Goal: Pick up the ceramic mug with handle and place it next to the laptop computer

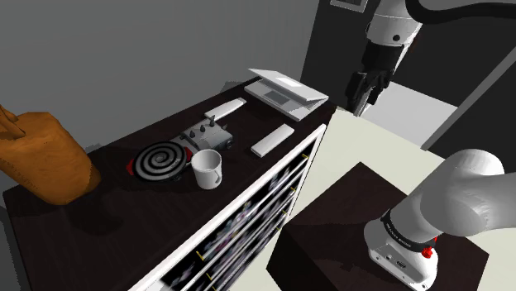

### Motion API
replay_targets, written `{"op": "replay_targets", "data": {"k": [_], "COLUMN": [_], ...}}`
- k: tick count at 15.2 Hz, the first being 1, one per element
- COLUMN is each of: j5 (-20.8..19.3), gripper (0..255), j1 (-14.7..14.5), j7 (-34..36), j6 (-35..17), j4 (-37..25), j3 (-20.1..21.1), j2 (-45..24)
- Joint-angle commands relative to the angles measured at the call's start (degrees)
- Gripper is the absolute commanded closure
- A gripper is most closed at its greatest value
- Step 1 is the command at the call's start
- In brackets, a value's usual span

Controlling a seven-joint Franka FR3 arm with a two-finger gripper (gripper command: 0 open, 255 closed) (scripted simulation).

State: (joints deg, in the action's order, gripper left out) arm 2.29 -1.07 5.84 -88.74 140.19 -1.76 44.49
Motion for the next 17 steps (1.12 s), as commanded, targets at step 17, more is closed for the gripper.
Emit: {"op": "replay_targets", "data": {"k": [17], "j5": [8.66], "gripper": [0], "j1": [-5.95], "j7": [16.76], "j6": [-23.19], "j4": [-3.16], "j3": [15.95], "j2": [-21.07]}}
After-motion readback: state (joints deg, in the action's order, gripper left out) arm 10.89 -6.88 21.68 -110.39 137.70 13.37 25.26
